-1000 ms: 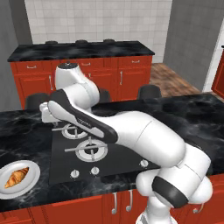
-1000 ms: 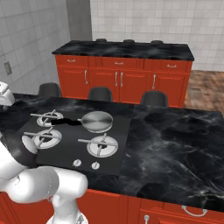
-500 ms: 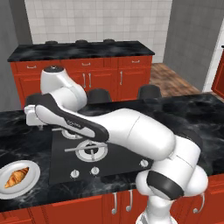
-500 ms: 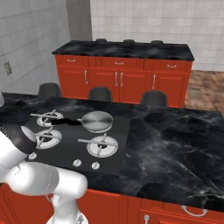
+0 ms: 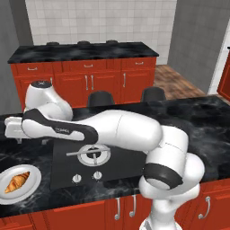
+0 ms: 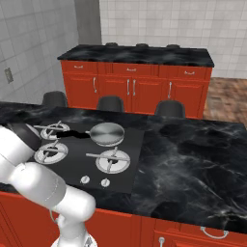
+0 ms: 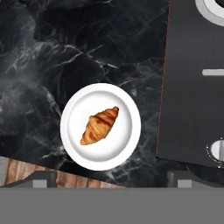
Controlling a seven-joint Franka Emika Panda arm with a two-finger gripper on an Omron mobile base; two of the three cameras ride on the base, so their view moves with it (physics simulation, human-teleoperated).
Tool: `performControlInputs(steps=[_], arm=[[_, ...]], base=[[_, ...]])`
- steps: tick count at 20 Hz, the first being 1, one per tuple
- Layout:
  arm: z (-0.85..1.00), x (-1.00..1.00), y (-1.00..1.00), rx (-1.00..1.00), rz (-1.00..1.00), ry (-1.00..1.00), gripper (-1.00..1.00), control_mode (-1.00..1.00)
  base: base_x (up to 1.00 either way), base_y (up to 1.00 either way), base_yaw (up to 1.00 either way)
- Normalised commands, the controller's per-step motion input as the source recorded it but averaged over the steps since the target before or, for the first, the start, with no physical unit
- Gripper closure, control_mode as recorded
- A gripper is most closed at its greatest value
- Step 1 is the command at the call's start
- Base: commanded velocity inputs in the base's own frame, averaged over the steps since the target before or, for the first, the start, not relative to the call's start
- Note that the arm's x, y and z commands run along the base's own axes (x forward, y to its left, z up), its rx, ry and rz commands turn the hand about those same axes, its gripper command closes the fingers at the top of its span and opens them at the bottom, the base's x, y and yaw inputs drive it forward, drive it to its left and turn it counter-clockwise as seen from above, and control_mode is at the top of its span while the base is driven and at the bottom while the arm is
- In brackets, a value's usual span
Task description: Pick the croissant and place it on the pan. Then turn on the stove to warm the croissant.
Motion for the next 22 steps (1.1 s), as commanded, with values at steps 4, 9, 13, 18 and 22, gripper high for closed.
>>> performControlInputs(steps=[4,9,13,18,22], arm=[[-0.05,0.0,0.26,0.0,0.0,0.0,-1.0,-1.0],[-0.44,0.0,0.59,0.05,0.0,0.05,-1.0,-1.0],[-0.44,0.0,0.34,0.04,0.0,0.06,-1.0,-1.0],[-0.18,0.04,0.12,0.02,0.0,0.05,-1.0,-1.0],[-0.42,0.19,0.1,-0.02,0.0,0.22,-1.0,-1.0]], base=[[0.0,0.0,0.0],[0.0,0.0,0.0],[0.0,0.0,0.0],[0.0,0.0,0.0],[0.0,0.0,0.0]])
